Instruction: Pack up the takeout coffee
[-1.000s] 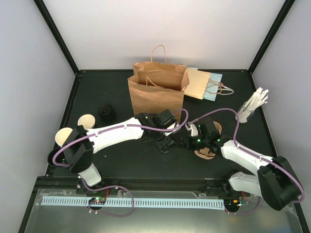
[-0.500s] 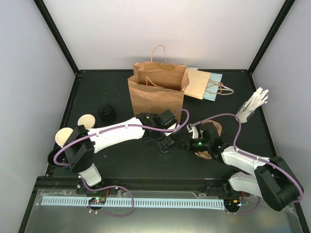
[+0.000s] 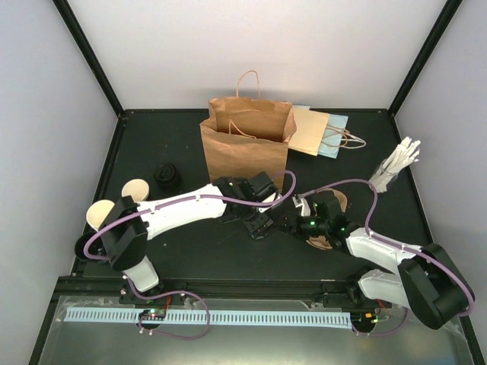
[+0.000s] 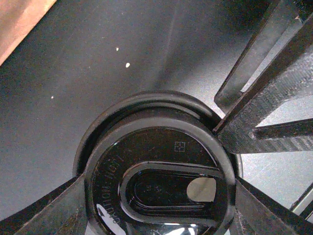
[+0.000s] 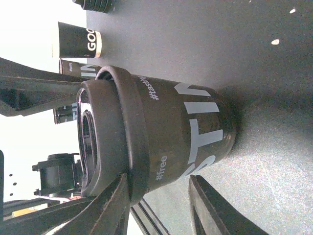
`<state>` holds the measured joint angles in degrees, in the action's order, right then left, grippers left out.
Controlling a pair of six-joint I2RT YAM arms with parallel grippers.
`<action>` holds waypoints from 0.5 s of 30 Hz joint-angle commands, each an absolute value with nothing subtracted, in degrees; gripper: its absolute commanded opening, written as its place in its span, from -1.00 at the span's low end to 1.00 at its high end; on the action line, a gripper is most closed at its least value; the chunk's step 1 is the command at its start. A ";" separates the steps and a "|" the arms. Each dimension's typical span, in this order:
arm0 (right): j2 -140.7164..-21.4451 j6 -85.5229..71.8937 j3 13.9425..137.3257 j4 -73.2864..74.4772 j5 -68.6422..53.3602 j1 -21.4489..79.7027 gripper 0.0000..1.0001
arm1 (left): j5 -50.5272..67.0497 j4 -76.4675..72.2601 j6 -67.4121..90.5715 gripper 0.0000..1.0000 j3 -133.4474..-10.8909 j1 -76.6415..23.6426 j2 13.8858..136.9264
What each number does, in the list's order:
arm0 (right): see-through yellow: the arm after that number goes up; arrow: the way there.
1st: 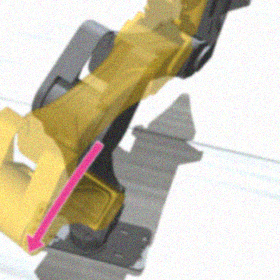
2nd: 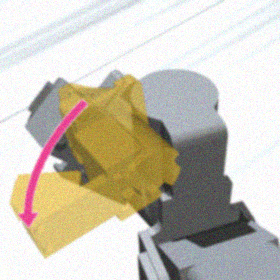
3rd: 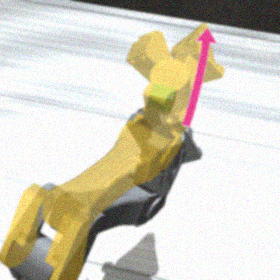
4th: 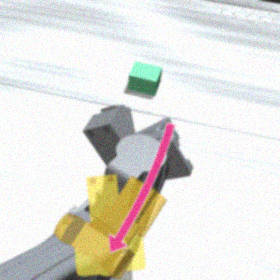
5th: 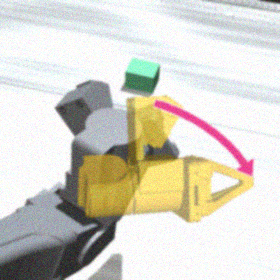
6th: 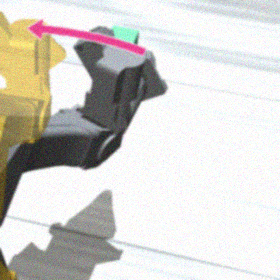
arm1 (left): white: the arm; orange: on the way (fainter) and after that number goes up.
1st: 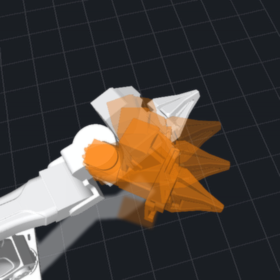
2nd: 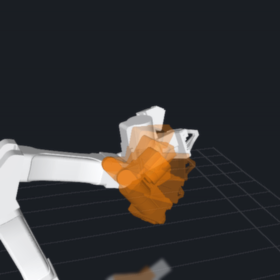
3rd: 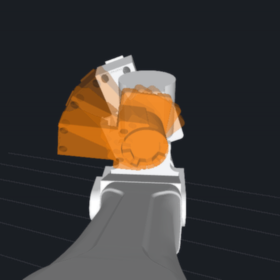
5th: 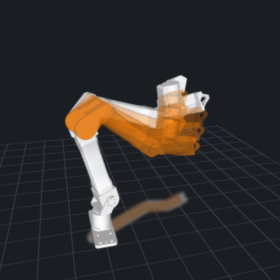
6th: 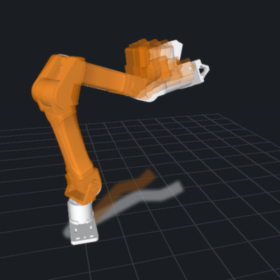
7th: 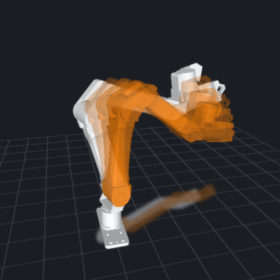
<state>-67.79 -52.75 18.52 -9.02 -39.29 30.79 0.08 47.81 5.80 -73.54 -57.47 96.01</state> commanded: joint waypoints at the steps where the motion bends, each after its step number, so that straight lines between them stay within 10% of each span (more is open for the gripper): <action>1: -71.40 -55.49 13.20 8.60 -25.18 31.38 -0.28 | 2.55 49.55 6.49 0.19 -68.91 -58.01 101.86; 15: -83.79 -53.42 11.56 1.37 -25.96 33.10 -0.31 | 3.87 47.55 6.79 0.19 -67.68 -58.01 102.70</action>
<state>-75.59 -54.83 18.13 -20.16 -41.17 31.00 -2.09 47.59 5.82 -72.58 -56.77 95.94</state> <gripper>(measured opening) 0.353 0.727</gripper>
